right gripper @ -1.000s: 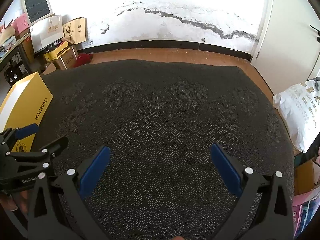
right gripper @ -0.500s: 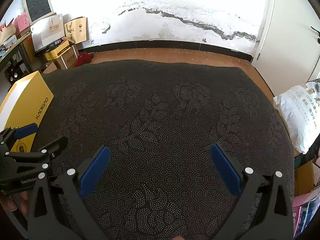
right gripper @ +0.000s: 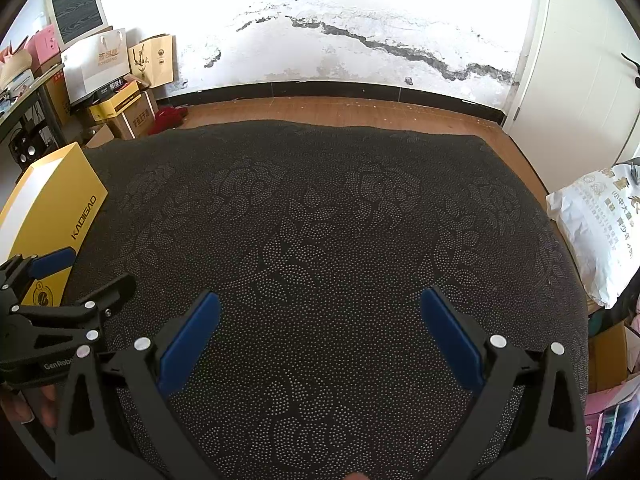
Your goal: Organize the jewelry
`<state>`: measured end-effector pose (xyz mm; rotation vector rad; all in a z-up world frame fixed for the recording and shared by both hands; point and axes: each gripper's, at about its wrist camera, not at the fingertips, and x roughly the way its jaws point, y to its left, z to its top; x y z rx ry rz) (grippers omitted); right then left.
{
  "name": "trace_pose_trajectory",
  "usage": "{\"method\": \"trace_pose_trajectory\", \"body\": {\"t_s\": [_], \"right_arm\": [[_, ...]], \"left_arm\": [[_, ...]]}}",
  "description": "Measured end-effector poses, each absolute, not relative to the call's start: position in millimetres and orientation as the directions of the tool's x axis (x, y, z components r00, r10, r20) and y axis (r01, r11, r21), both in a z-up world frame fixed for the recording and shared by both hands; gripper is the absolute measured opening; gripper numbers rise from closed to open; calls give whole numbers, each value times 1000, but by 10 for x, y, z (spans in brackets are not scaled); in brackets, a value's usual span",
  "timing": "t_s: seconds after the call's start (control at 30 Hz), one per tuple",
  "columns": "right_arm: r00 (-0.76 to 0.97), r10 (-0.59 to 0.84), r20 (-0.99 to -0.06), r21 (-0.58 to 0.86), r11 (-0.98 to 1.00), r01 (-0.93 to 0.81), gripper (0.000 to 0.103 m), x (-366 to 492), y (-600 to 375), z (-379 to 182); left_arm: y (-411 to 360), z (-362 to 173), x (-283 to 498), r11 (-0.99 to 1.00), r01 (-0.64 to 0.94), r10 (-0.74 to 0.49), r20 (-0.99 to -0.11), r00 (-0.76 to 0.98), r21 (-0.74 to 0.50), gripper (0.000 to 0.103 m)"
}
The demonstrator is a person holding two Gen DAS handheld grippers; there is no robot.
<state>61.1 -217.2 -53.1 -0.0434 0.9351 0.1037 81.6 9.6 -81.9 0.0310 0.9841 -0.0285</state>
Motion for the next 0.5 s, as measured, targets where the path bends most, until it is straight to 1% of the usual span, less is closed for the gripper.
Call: {"method": "trace_pose_trajectory", "body": {"t_s": [0.5], "right_arm": [[591,69,-804,6,994,-108,97,614,-2163,-525]], "left_arm": [[100,-815,818,999,38,-9,-834,552,14,97]]}}
